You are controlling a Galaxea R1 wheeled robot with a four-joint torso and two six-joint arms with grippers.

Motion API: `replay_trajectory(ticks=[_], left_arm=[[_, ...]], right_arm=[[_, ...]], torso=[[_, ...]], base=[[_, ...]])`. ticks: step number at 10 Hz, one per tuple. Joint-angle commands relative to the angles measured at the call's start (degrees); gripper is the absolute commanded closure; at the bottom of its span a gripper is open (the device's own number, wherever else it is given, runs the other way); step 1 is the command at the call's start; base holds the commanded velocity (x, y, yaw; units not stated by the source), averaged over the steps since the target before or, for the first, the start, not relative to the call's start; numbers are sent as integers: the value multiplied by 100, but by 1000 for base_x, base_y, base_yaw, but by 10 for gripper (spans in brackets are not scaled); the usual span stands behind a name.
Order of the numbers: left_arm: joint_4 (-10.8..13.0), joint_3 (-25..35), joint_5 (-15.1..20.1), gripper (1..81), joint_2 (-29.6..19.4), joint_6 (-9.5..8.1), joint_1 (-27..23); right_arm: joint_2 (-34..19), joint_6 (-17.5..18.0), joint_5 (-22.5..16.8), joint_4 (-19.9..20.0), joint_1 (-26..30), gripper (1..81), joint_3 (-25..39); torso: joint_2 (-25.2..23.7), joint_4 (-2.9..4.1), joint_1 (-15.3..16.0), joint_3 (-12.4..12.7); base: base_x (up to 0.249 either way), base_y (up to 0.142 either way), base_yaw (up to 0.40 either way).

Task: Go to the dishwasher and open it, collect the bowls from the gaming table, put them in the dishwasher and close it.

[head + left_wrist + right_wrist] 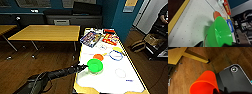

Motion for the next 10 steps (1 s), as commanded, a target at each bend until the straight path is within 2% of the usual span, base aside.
replay_trajectory(ticks=[1, 4, 10], left_arm=[[-9, 116, 135, 10, 22, -4, -906], [-9, 116, 135, 10, 13, -4, -897], [-9, 116, 135, 10, 40, -4, -889]], right_arm=[[-186, 9, -139, -178, 113, 811, 41], [-178, 9, -139, -186, 122, 811, 41], [-178, 9, -139, -230, 122, 811, 41]], torso=[[0, 0, 0, 0], [0, 0, 2, 0], [2, 0, 4, -2]], base=[[84, 0, 0], [82, 0, 0], [0, 0, 0]])
